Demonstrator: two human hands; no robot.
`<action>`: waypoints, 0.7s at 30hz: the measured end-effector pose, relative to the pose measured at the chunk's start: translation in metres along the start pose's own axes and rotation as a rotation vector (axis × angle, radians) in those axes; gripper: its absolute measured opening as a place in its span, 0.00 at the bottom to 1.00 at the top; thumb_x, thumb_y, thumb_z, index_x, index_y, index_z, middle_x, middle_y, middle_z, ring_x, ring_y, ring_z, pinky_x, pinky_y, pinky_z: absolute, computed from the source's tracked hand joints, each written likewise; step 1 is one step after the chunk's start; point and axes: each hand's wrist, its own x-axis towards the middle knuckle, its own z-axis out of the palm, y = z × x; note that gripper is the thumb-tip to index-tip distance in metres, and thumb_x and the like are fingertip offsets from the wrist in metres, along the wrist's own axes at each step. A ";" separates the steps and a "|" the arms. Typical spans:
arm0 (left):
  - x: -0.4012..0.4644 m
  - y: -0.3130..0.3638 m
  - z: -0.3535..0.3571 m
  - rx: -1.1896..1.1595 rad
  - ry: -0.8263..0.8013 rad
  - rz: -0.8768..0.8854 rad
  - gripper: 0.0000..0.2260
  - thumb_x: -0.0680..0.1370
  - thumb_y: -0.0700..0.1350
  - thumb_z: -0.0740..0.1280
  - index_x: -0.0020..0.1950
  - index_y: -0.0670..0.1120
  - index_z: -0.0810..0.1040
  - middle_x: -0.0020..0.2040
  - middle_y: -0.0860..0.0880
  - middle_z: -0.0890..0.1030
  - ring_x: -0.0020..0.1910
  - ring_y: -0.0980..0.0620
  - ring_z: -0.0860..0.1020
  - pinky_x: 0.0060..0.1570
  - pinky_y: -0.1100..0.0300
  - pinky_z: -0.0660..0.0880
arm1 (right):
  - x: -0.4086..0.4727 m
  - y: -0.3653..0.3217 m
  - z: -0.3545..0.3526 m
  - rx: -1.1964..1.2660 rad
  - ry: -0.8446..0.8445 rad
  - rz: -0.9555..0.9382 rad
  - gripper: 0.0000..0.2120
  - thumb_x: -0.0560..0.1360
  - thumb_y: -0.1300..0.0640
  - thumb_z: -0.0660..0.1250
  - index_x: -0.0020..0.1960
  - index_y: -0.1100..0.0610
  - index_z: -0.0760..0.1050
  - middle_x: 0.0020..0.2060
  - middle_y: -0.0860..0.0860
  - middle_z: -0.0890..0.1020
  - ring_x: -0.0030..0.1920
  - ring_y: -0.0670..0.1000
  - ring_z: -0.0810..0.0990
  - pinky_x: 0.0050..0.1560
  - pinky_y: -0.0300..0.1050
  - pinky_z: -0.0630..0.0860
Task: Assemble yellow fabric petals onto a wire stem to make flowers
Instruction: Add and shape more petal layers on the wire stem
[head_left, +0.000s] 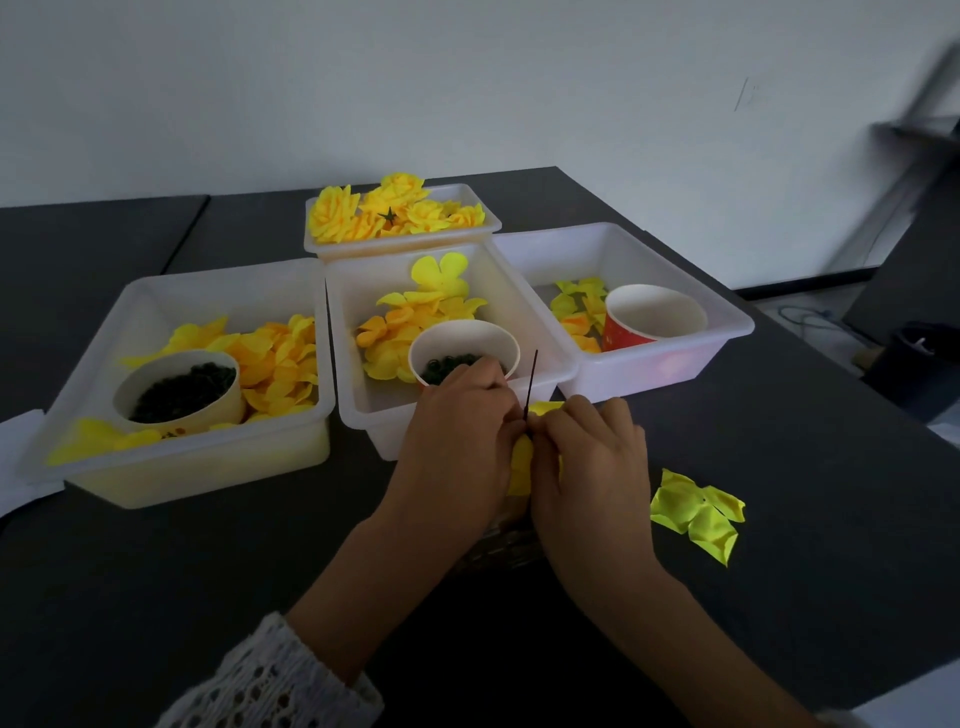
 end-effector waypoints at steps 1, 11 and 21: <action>0.000 0.000 0.000 -0.007 0.005 0.004 0.04 0.76 0.39 0.68 0.44 0.40 0.82 0.47 0.45 0.78 0.49 0.46 0.75 0.50 0.46 0.73 | 0.002 0.000 -0.001 -0.008 -0.018 0.002 0.04 0.72 0.65 0.69 0.41 0.59 0.80 0.37 0.53 0.79 0.40 0.55 0.72 0.38 0.46 0.65; 0.022 -0.016 -0.026 0.049 -0.196 0.065 0.07 0.77 0.42 0.68 0.50 0.47 0.86 0.49 0.47 0.82 0.48 0.49 0.77 0.50 0.54 0.73 | 0.068 0.005 -0.022 0.107 -0.455 -0.016 0.17 0.74 0.43 0.69 0.37 0.56 0.78 0.38 0.52 0.81 0.43 0.52 0.78 0.49 0.50 0.76; 0.024 -0.012 -0.067 -0.334 0.025 -0.069 0.10 0.80 0.44 0.65 0.49 0.60 0.80 0.49 0.59 0.82 0.51 0.60 0.79 0.45 0.71 0.72 | 0.117 -0.005 -0.072 0.275 -0.197 -0.072 0.10 0.76 0.55 0.69 0.36 0.55 0.76 0.30 0.50 0.76 0.33 0.42 0.73 0.35 0.38 0.67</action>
